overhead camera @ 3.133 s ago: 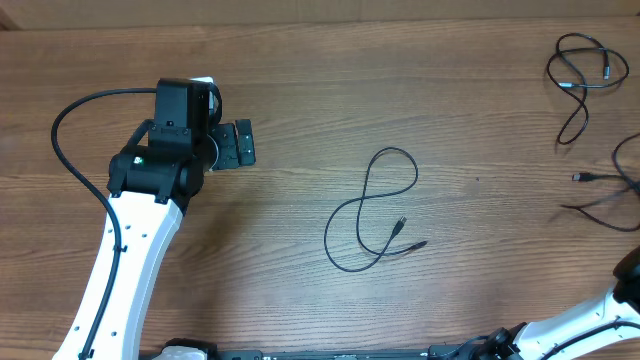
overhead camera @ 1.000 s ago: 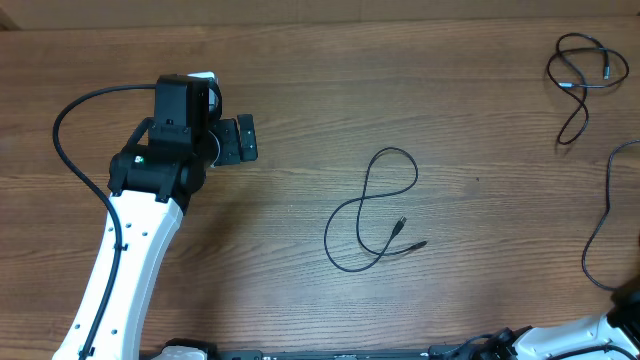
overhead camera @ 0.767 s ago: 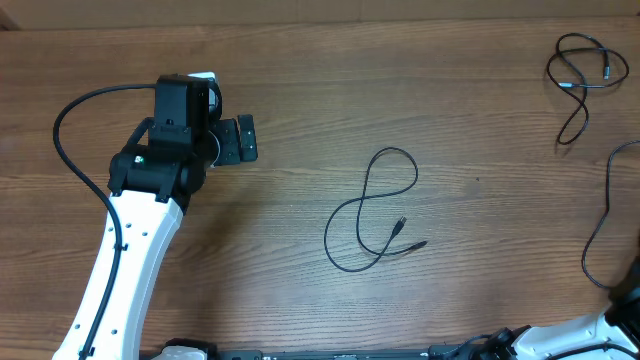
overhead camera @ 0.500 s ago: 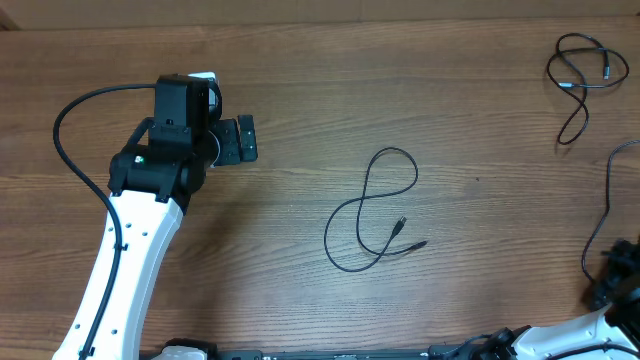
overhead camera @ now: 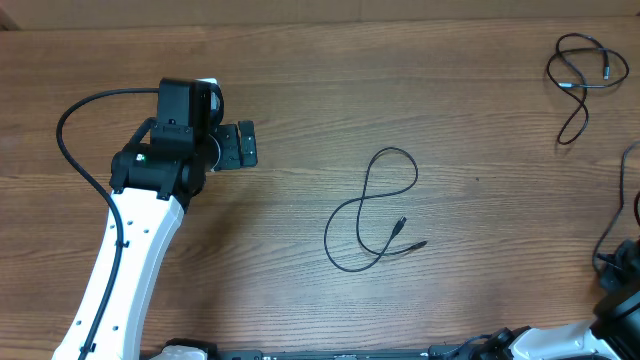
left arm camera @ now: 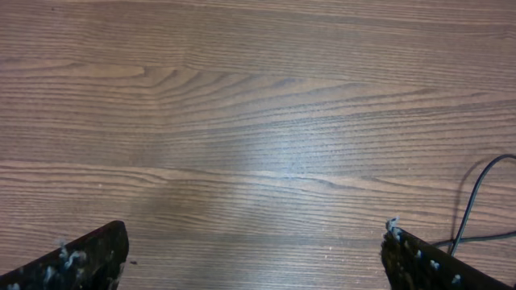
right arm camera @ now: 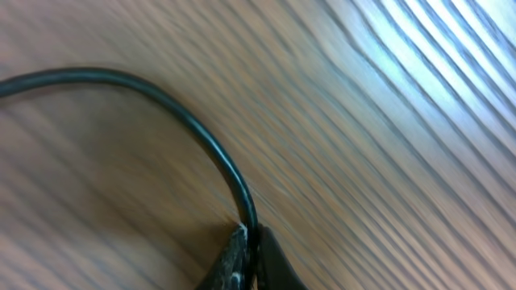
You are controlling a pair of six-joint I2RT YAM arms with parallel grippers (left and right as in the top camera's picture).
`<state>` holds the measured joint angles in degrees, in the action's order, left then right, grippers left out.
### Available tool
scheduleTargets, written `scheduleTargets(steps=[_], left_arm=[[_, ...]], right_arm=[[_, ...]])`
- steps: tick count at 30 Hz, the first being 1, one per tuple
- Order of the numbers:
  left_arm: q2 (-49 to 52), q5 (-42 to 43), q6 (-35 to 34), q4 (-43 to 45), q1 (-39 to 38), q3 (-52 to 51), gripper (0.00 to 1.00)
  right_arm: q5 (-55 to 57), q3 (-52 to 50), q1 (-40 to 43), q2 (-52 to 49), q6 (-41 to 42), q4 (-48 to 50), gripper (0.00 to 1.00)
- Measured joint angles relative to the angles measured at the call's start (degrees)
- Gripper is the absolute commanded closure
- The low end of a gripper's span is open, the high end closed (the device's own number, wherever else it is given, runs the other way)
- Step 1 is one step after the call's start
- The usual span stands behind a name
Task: Untangle cables
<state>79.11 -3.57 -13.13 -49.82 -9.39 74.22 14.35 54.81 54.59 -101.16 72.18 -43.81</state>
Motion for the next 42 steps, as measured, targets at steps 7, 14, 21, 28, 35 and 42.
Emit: scheduleTargets(steps=[7, 14, 21, 28, 35, 42], left_arm=[[0.00, 0.00, 0.00, 0.68, 0.00, 0.00, 0.00], [0.00, 0.00, 0.00, -1.70, 0.00, 0.00, 0.00], [0.00, 0.00, 0.00, -1.49, 0.00, 0.00, 0.00], [0.00, 0.00, -0.31, -1.40, 0.00, 0.00, 0.00], [0.04, 0.00, -0.46, -1.36, 0.00, 0.00, 0.00], [0.04, 0.00, -0.46, -1.29, 0.00, 0.00, 0.00]], right_arm=[[-4.94, -1.79, -1.14, -2.25, -19.41, 25.99, 0.96], [-16.61, -3.56, -6.23, -4.92, -29.20, 44.13, 0.96], [-21.00, -1.36, -10.60, -5.20, -33.14, 53.00, 0.96], [-20.13, 7.13, -16.79, -5.20, -38.58, 48.48, 0.96], [-12.48, 8.31, -15.34, -5.22, -33.42, 30.45, 0.00], [-9.53, 8.85, -9.73, -5.22, -31.50, 27.76, 0.00]])
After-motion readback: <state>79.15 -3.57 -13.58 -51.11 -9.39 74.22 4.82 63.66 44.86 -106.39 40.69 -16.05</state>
